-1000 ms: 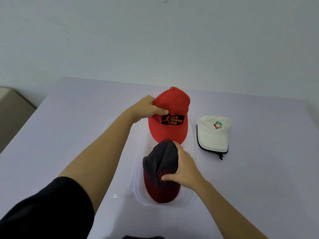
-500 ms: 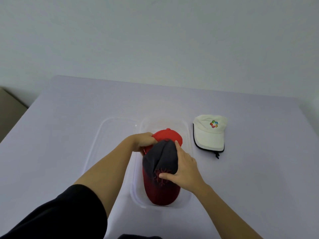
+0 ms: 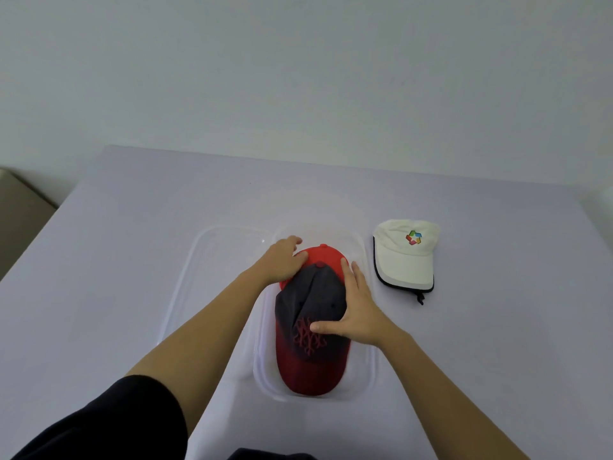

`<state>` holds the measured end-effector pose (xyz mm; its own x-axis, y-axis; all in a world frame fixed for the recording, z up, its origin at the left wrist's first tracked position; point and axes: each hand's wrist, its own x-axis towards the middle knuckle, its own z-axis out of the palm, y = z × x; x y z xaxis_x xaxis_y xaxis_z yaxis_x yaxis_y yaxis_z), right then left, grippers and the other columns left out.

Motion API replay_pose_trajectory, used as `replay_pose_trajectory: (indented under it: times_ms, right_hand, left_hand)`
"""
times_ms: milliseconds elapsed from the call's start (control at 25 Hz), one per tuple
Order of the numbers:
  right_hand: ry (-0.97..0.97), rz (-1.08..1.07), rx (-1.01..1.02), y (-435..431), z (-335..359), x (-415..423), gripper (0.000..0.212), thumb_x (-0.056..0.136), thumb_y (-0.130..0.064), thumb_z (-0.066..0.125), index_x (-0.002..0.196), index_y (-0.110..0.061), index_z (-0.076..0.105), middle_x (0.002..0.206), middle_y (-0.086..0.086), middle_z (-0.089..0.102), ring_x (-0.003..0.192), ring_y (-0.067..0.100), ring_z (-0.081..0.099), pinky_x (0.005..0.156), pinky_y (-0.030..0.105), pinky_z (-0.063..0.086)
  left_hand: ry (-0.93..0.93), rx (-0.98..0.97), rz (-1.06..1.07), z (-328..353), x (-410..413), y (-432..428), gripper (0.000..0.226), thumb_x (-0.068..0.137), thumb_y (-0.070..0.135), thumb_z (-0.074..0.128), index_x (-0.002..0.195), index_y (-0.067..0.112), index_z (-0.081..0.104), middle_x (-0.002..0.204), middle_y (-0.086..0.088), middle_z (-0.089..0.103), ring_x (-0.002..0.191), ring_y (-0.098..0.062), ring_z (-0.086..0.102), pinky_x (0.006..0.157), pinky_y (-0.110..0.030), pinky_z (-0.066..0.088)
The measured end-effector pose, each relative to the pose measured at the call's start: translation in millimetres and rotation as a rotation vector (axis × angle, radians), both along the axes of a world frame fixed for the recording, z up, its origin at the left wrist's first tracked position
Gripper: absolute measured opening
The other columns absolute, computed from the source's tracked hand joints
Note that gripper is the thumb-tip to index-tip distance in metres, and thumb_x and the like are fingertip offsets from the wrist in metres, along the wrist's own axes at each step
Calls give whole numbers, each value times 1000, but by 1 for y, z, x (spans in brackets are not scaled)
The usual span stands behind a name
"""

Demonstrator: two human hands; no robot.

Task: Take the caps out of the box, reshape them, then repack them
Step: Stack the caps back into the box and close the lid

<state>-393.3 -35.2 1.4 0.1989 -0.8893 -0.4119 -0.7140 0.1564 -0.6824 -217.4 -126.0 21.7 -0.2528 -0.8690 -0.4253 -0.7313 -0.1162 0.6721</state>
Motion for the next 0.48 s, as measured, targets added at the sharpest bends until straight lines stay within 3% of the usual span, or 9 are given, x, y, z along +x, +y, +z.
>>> replay_pose_trajectory:
  times_ms: [120, 240, 320, 480]
  right_hand:
    - [-125, -33, 101, -14, 2, -9, 147, 51, -47, 88, 144, -31, -24, 159, -5, -10, 147, 15, 0, 118, 41, 19]
    - [-149, -53, 126, -24, 3, -9, 147, 50, -36, 91, 146, -31, -19, 156, -3, 3, 144, 19, 15, 114, 38, 28]
    - [-92, -55, 102, -30, 4, -8, 140, 48, -36, 92, 146, -33, -8, 146, 0, 11, 137, 25, 27, 108, 39, 36]
    - [74, 57, 100, -36, 13, -10, 126, 54, -44, 88, 146, -31, 3, 137, 4, 16, 127, 26, 38, 101, 36, 41]
  left_hand:
    - [194, 119, -38, 8, 11, 4, 49, 89, 35, 58, 134, 24, 43, 139, 0, 45, 127, -19, 46, 104, -33, 39]
    - [124, 233, -164, 2, 15, 8, 71, 80, 31, 70, 140, 27, 32, 140, -2, 44, 123, -21, 48, 103, -36, 44]
    - [91, 186, -157, -3, 13, 9, 82, 78, 33, 73, 145, 25, 25, 142, -5, 42, 121, -23, 51, 99, -35, 47]
    - [-67, 52, -174, -3, 13, 10, 84, 76, 44, 72, 144, 17, 30, 140, -7, 42, 122, -24, 49, 96, -32, 46]
